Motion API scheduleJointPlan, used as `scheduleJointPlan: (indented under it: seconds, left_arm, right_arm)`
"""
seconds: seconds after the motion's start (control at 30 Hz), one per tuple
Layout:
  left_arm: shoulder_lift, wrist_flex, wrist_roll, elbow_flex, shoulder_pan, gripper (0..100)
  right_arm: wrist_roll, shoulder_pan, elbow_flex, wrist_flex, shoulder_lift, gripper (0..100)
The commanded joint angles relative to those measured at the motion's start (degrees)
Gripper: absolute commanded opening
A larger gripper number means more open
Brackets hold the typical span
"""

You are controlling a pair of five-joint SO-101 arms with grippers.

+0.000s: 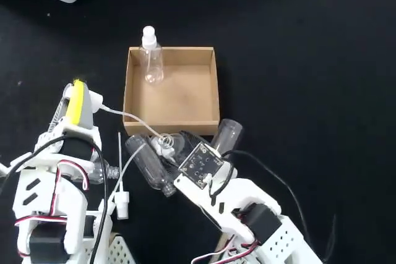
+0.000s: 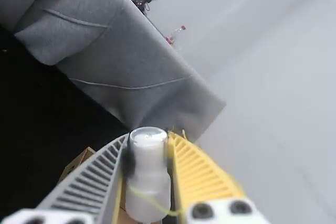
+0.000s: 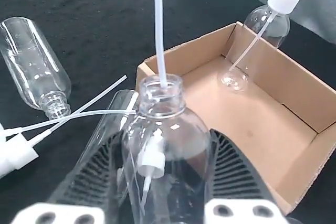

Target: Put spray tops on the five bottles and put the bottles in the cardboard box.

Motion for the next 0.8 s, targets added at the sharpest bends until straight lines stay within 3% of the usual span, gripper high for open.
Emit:
scheduleJointPlan:
  seconds: [0.0, 0.23, 0.77]
  left_arm:
    - [-0.35, 0.0, -0.18, -0.31, 0.57, 3]
    - [-0.35, -0.18, -3.43, 2.33, 1.1, 3]
    - [-0.35, -0.09, -3.08, 3.12, 2.95, 3]
  right_arm:
    - [0.18, -0.79, -0.31, -1.76, -1.98, 10.0]
    - [0.18, -0.62, -0.31, -1.67, -1.98, 10.0]
    - [0.18, -0.7, -0.22, -1.67, -1.98, 10.0]
